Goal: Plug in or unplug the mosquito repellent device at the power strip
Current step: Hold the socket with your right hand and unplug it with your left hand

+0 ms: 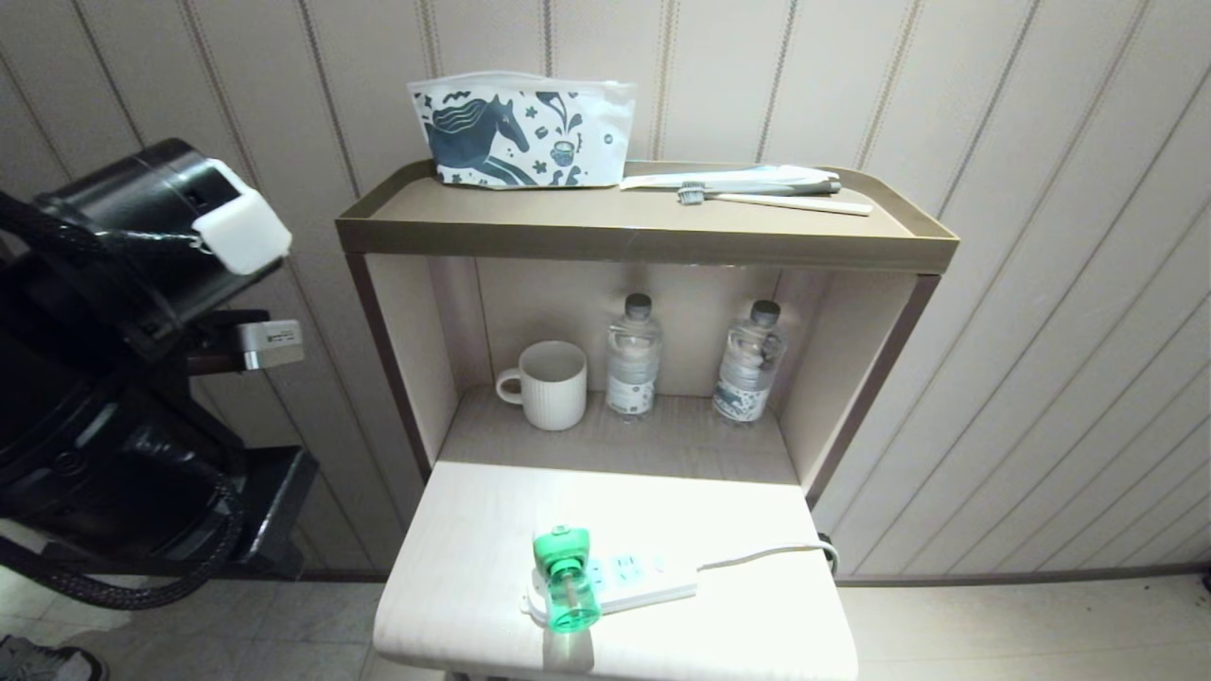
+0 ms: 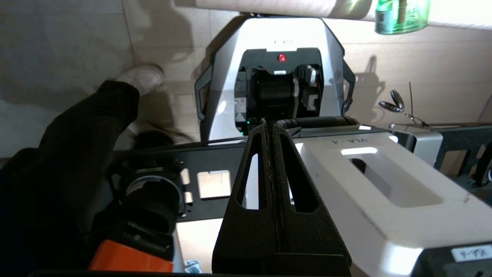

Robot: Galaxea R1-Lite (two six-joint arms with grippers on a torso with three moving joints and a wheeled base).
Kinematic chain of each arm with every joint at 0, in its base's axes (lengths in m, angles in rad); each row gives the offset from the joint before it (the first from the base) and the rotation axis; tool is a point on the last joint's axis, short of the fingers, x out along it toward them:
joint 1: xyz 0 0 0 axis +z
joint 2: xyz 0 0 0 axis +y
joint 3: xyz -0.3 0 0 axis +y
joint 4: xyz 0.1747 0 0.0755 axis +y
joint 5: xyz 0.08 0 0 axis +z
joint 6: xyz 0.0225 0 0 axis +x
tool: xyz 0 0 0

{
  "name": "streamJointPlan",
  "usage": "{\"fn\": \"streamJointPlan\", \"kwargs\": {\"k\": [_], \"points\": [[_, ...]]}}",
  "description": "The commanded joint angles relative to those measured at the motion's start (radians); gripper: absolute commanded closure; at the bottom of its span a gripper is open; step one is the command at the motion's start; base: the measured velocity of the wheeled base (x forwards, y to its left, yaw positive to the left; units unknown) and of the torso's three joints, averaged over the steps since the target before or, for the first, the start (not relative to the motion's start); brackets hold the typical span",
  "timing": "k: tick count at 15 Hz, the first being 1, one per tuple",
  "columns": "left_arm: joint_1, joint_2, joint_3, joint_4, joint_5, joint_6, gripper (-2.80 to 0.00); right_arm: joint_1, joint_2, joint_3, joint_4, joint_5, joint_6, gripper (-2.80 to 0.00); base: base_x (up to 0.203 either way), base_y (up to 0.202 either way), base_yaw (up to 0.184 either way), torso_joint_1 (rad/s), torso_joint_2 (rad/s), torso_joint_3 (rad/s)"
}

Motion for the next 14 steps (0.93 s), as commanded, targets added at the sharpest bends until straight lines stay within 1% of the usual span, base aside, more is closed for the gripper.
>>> {"fn": "streamJointPlan", "kwargs": {"k": [1,4,5,6,7,8,10,12,14], "points": [[-0.031,0.062,-0.016,0.007,0.005,-0.019,0.00,0.000,0.001,0.000,0.000,0.000,0.000,0.00,0.000,0.000,0.000,0.000,0.00,0.000],[-0.058,0.173,-0.063,0.012,0.010,-0.068,0.00,0.000,0.001,0.000,0.000,0.000,0.000,0.00,0.000,0.000,0.000,0.000,0.00,0.000],[-0.063,0.218,-0.094,0.016,0.009,-0.094,0.00,0.000,0.001,0.000,0.000,0.000,0.000,0.00,0.000,0.000,0.000,0.000,0.00,0.000],[-0.070,0.259,-0.120,0.019,0.010,-0.138,0.00,0.000,0.001,0.000,0.000,0.001,0.000,0.00,0.000,0.000,0.000,0.000,0.00,0.000],[-0.081,0.291,-0.133,0.020,0.014,-0.178,0.00,0.000,0.001,0.000,0.000,0.001,0.000,0.00,0.000,0.000,0.000,0.000,0.00,0.000],[-0.094,0.309,-0.139,0.016,0.026,-0.202,0.00,0.000,0.001,0.000,0.000,0.000,0.000,0.00,0.000,0.000,0.000,0.000,0.00,0.000],[-0.099,0.310,-0.174,0.016,0.044,-0.210,0.00,0.000,0.001,0.000,0.000,0.001,0.000,0.00,0.000,0.000,0.000,0.000,0.00,0.000],[-0.097,0.317,-0.203,0.024,0.051,-0.244,0.00,0.000,0.001,0.000,0.000,0.001,0.001,0.00,0.000,0.000,0.000,0.000,0.00,0.000],[-0.099,0.324,-0.199,0.027,0.052,-0.247,0.00,0.000,0.001,0.000,0.000,0.000,0.004,0.00,0.000,0.000,0.000,0.000,0.00,0.000]]}}
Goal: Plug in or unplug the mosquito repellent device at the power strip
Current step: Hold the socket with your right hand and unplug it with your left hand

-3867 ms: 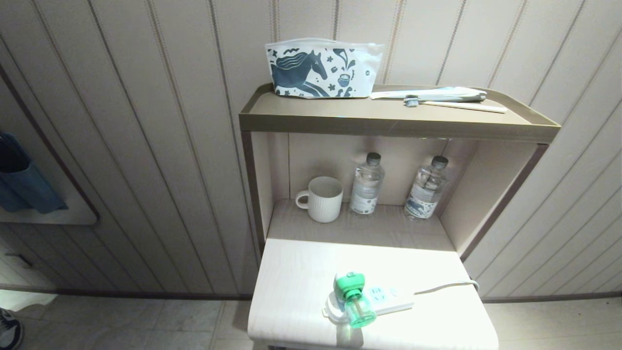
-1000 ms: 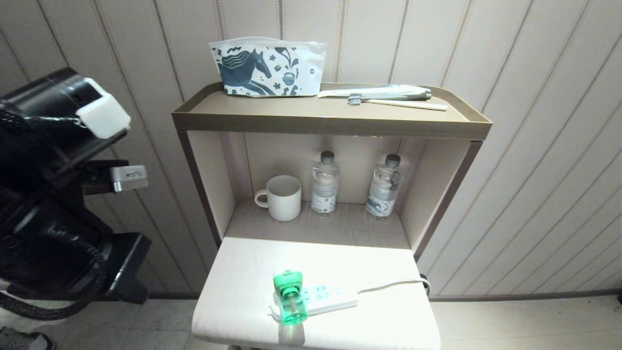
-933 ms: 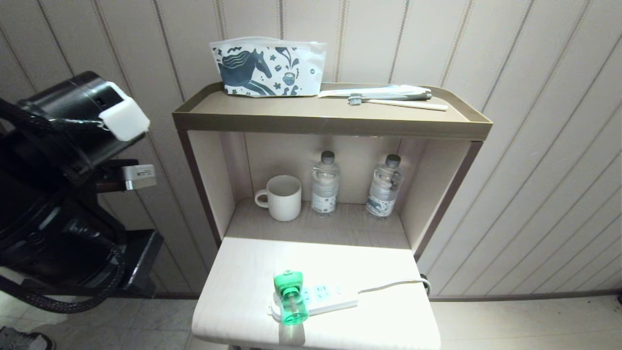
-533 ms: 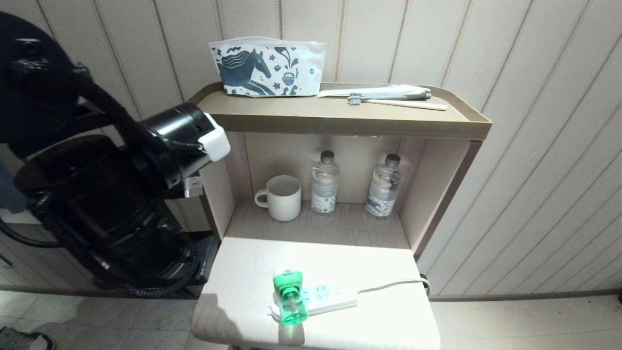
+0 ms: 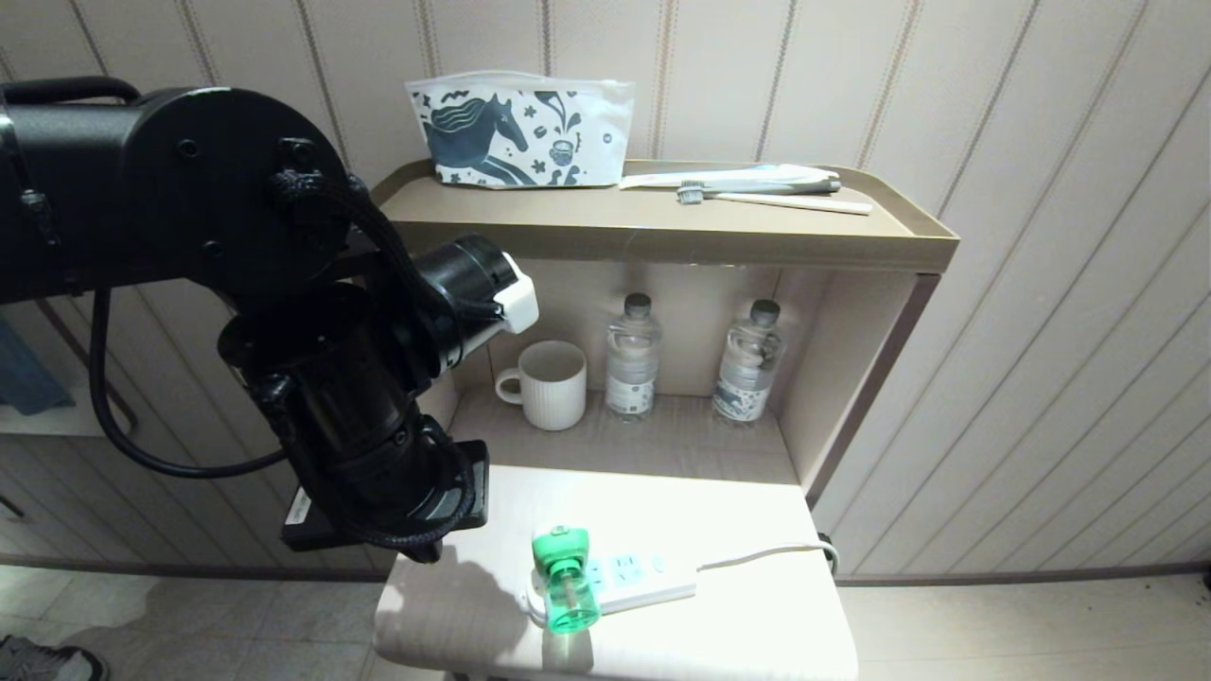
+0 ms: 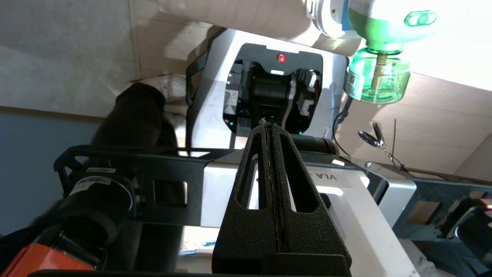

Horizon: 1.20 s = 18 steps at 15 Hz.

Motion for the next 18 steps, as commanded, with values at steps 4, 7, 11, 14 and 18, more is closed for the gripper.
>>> {"fn": "streamJointPlan", "kwargs": {"k": [4,7,11,14,18], "points": [[-0.001,0.036,-0.020,0.019,0.018,-0.025,0.00,0.001,0.001,0.000,0.000,0.000,-0.001,0.00,0.000,0.000,0.000,0.000,0.00,0.000],[-0.012,0.046,-0.039,0.033,0.031,-0.024,-2.80,0.000,0.001,0.000,0.000,0.000,-0.002,0.00,0.000,0.000,0.000,0.000,0.00,0.000],[-0.018,0.065,-0.118,0.065,0.021,-0.053,-2.80,0.000,0.001,0.000,0.000,0.000,-0.005,0.00,0.000,0.000,0.000,0.000,0.00,0.000],[-0.087,0.107,-0.114,0.065,0.008,-0.085,-2.80,0.000,0.001,0.000,0.000,0.000,-0.005,0.00,0.000,0.000,0.000,0.000,0.00,0.000],[-0.109,0.176,-0.146,0.054,-0.015,-0.116,-2.80,0.000,0.001,0.000,0.000,0.000,-0.006,0.00,0.000,0.000,0.000,0.000,0.00,0.000]]}}
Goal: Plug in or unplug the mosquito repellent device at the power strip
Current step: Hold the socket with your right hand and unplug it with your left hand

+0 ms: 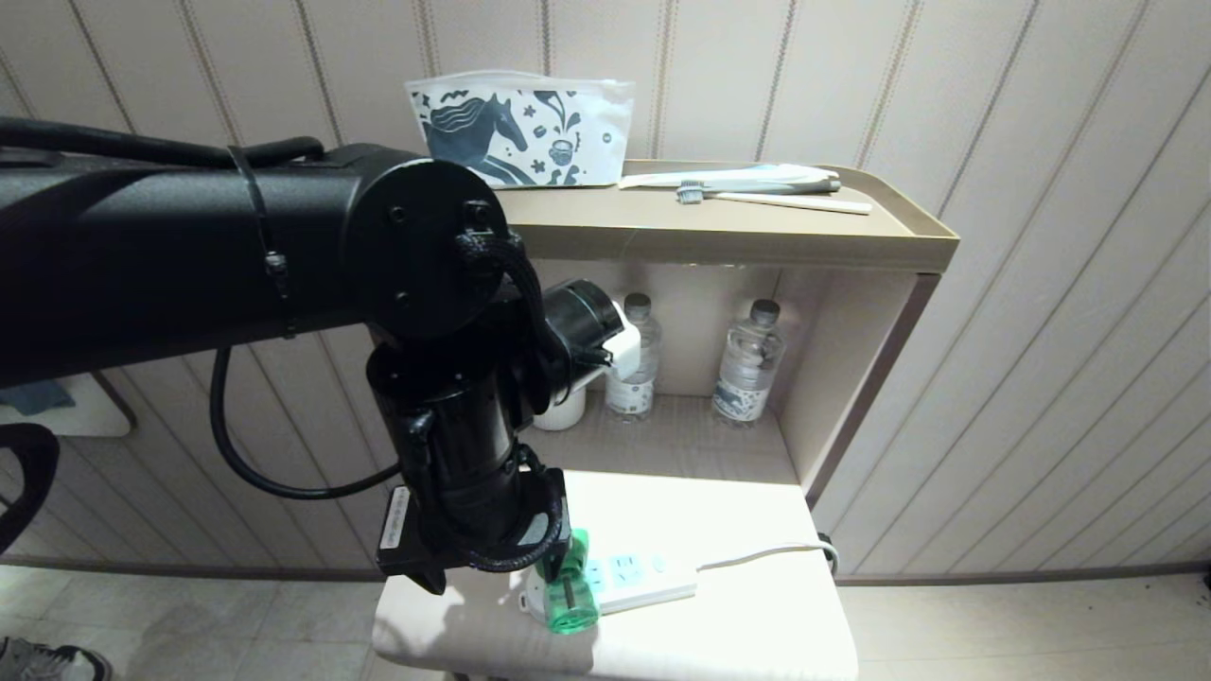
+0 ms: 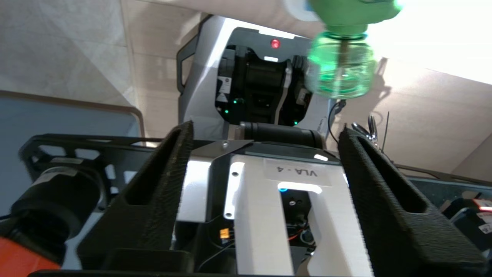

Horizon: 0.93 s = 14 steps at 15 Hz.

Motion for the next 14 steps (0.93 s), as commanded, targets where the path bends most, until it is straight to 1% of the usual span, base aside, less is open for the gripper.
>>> {"fn": "streamJointPlan", "kwargs": {"k": [1,5,10,14], "points": [[-0.004,0.026,-0.011,0.004,0.002,-0.006,-2.80,0.000,0.001,0.002,0.000,0.000,-0.001,0.00,0.000,0.000,0.000,0.000,0.00,0.000],[-0.002,0.066,-0.025,-0.002,0.013,-0.005,-2.80,0.000,0.001,0.000,0.000,0.000,-0.001,0.00,0.000,0.000,0.000,0.000,0.00,0.000],[0.028,0.055,-0.021,-0.008,0.010,-0.005,-2.80,0.000,0.001,0.000,0.000,0.001,-0.001,0.00,0.000,0.000,0.000,0.000,0.00,0.000],[0.028,0.071,-0.025,-0.021,0.015,-0.002,-2.80,0.000,0.001,0.001,0.000,0.001,-0.001,0.00,0.000,0.000,0.000,0.000,0.00,0.000]]}}
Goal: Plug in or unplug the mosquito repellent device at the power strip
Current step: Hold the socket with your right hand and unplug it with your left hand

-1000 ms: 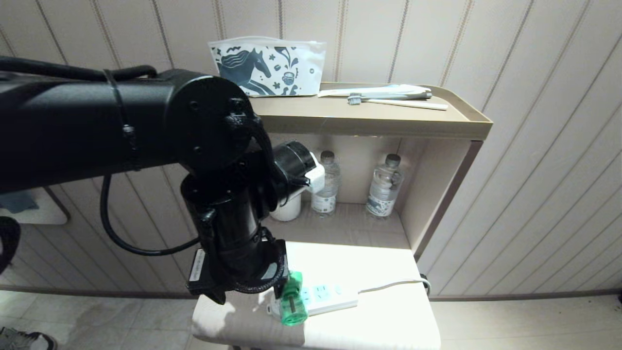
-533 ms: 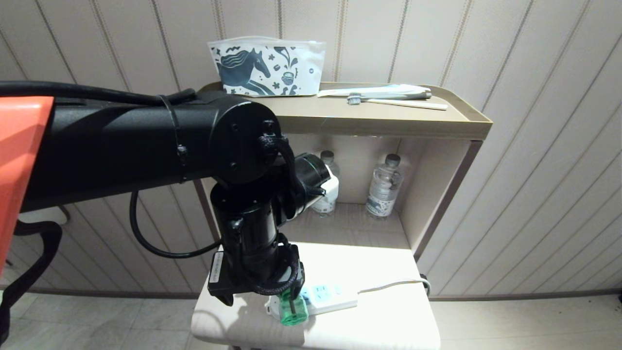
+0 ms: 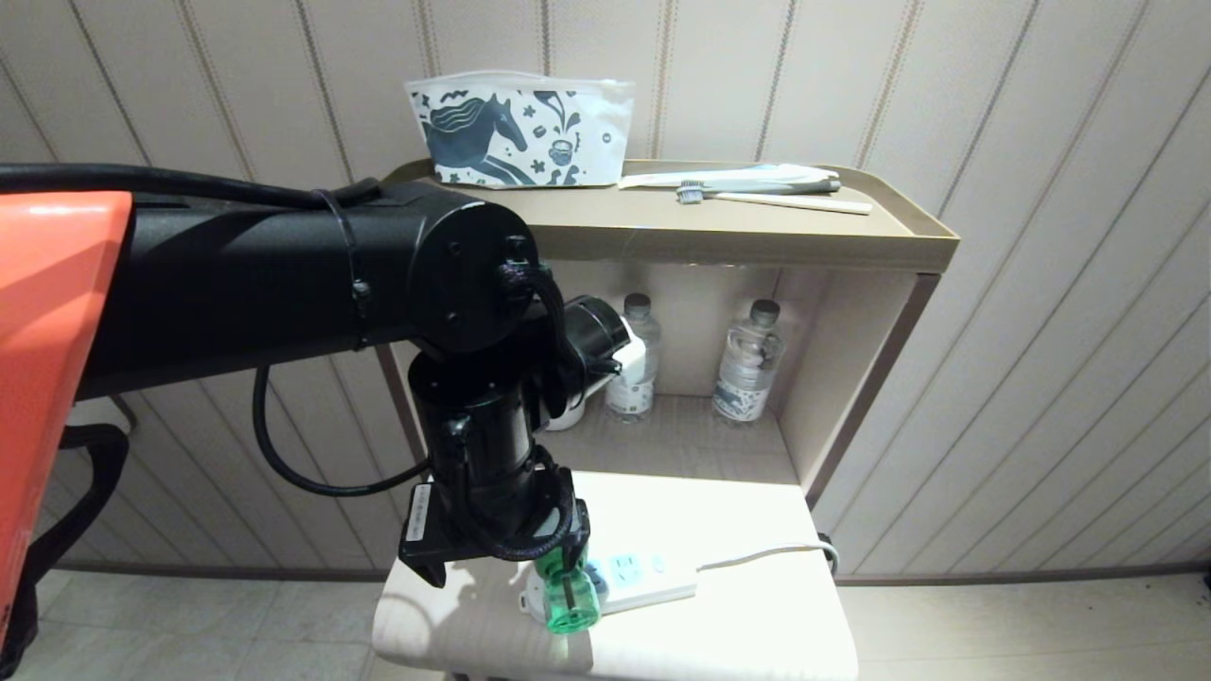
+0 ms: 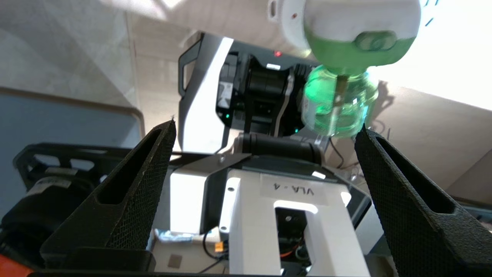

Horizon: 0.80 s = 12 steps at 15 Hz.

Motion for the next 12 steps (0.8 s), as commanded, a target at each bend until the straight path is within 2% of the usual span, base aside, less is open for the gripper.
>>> {"fn": "streamJointPlan", "kwargs": {"k": [1,8,12], "points": [[0.003,0.012,-0.003,-0.005,0.008,-0.006,-2.80,0.000,0.001,0.001,0.000,0.001,-0.001,0.00,0.000,0.000,0.000,0.000,0.00,0.000],[0.015,0.049,-0.003,-0.021,0.013,-0.010,-2.80,0.000,0.001,0.001,0.000,-0.001,-0.017,0.00,0.000,0.000,0.000,0.000,0.00,0.000],[0.014,0.077,-0.005,-0.071,0.018,-0.009,-2.80,0.000,0.001,0.001,0.000,-0.001,-0.017,0.00,0.000,0.000,0.000,0.000,0.00,0.000]]}}
